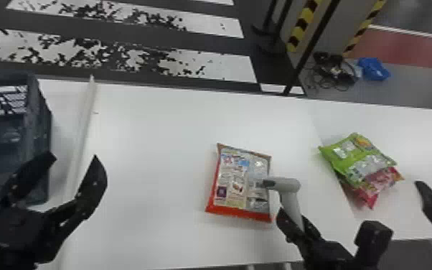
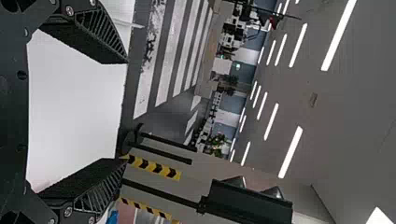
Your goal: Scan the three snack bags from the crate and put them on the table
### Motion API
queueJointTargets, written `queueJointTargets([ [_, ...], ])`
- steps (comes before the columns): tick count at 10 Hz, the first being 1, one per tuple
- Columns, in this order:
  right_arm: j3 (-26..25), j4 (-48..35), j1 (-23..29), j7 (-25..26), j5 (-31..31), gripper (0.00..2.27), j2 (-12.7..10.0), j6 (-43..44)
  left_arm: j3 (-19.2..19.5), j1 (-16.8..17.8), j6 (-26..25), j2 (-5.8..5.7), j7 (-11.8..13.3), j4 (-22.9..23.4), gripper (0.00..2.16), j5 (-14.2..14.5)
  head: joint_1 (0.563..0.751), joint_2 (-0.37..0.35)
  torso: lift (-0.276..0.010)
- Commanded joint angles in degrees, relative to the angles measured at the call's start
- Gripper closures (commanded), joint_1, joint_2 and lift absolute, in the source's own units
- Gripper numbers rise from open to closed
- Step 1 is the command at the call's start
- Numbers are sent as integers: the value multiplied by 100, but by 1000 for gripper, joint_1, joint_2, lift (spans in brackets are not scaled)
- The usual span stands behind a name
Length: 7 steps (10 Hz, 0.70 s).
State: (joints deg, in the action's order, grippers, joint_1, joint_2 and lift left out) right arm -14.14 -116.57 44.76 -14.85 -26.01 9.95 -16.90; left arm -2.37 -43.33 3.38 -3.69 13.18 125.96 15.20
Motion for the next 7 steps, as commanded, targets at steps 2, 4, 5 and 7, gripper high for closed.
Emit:
queueJointTargets([
  [2, -405, 65, -337, 52, -71, 2226, -11, -258, 0, -35, 0, -18, 26, 43, 137, 0, 695, -255, -94],
  [4, -669, 390, -662, 79, -80, 2226, -11, -556, 0, -26, -35, -53, 62, 87, 137, 0, 695, -297, -94],
  [5, -748, 627, -794, 96, -80, 2223, -11, -609, 0, -17, -53, -79, 62, 96, 137, 0, 695, -324, -94],
  [7, -845, 1128, -1128, 96, 87, 2223, -2, -609, -27, 44, -158, -141, 70, 105, 137, 9, 695, -350, -94],
])
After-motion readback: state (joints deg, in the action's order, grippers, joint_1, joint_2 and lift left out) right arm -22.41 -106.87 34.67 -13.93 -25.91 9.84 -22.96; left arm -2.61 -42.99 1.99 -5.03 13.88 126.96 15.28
